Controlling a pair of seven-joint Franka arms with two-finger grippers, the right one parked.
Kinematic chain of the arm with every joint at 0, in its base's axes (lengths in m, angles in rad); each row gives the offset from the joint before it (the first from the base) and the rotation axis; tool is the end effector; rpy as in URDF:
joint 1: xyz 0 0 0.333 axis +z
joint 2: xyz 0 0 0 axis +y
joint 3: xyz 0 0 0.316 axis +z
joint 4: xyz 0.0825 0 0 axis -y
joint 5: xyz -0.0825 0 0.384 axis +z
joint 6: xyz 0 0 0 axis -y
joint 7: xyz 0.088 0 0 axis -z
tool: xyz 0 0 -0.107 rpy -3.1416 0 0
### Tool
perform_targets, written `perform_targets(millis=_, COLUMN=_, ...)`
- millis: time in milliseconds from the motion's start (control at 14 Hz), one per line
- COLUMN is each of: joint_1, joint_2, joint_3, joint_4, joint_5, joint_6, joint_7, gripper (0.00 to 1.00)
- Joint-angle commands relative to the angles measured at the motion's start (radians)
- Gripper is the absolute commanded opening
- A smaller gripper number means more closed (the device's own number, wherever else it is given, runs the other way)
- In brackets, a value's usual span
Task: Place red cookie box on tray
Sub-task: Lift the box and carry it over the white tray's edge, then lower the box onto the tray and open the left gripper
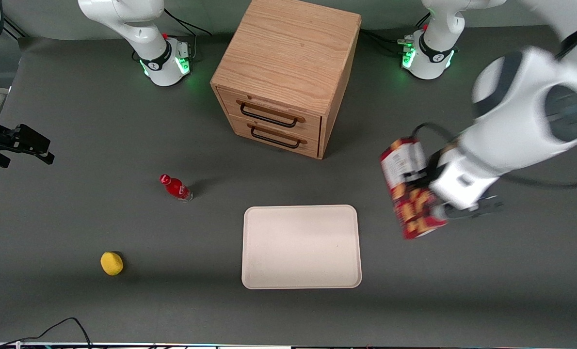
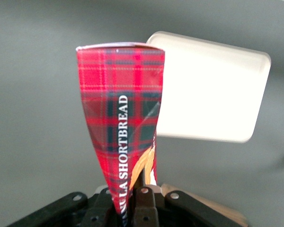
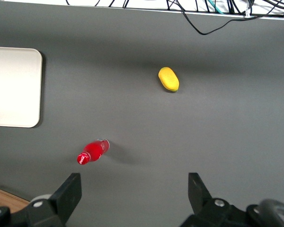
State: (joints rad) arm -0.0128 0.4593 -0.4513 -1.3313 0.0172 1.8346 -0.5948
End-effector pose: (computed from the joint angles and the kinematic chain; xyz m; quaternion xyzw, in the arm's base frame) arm 0.6461 -0.2533 0.4982 0.9913 0.0878 -0.0063 0.0980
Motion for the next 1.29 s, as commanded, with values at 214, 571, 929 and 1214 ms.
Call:
perform_targets(millis=214, joint_1=-0.038, joint_2=0.32, joint_3=-0.056, joint_4=-0.034, joint_5=0.303, joint_6=0.458, joint_7=-0.154, gripper=0.0)
perform_targets(millis=571, joint_1=-0.035, joint_2=0.387, joint_3=-0.044, joint_4=-0.112, joint_5=0.404, joint_6=0.644, joint_7=-0.18, gripper=0.33)
perform_targets(millis=929, joint_1=0.003, joint_2=0.297, joint_3=-0.056, joint_4=-0.106, joint_5=0.394, joint_6=0.416, joint_7=-0.175, gripper=1.0)
perform_targets(millis=1214, joint_1=0.042, joint_2=0.057, joint_3=-0.038, joint_4=-0.1, joint_5=0.207, joint_6=0.075, joint_7=-0.041, gripper=1.0)
